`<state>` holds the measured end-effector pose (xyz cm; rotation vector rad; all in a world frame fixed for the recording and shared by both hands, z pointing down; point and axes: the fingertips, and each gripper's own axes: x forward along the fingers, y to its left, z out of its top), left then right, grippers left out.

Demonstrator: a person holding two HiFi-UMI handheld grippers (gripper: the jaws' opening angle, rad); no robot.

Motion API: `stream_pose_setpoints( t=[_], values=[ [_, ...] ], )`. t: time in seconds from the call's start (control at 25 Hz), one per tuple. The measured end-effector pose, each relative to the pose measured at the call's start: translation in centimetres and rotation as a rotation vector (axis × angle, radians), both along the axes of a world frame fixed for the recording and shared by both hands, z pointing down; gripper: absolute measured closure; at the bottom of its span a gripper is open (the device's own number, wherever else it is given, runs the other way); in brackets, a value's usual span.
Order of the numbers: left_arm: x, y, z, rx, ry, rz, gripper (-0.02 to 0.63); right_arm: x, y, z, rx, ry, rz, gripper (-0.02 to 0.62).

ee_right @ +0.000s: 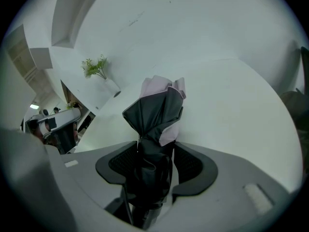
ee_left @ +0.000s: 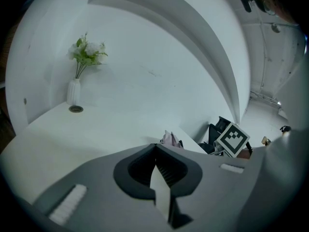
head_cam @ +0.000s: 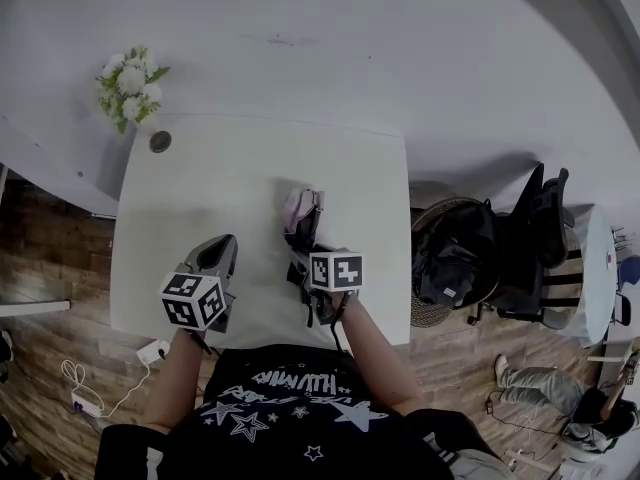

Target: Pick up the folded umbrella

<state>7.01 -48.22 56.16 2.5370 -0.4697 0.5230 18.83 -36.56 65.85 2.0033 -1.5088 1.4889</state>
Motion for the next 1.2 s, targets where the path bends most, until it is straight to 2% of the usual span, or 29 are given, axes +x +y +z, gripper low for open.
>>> stream_pose_setpoints(
  t=[0.24, 0.4, 0.64, 0.84, 1.2],
  values=[
    [0.0, 0.4, 0.3, -0.008, 0.004, -0.008, 0.603, 0.0, 0.0, 0.2, -0.012, 0.018, -0.014, 0.344],
    [0.0, 0.7, 0.0, -0.003, 0.011, -0.011, 0.603, 0.2, 0.0, 0.2, 0.025, -0.028, -0.017, 0.362],
    [-0.4, 1.2, -0.8, 0.023, 0.015, -0.023, 0.603, 0.8, 0.6, -0.2, 0.073, -0.033, 0.007, 0.374],
    [-1.2, 1.5, -1.7, 0.044, 0.016, -0.065, 0.603, 1.1, 1.2, -1.5, 0.164, -0.115, 0.044, 0.379],
    [-2.2, 3.7, -4.0, 0.092, 0.024, -0.132, 0.603, 2.8, 2.5, -6.8, 0.362, -0.163, 0.051, 0.38]
  ],
)
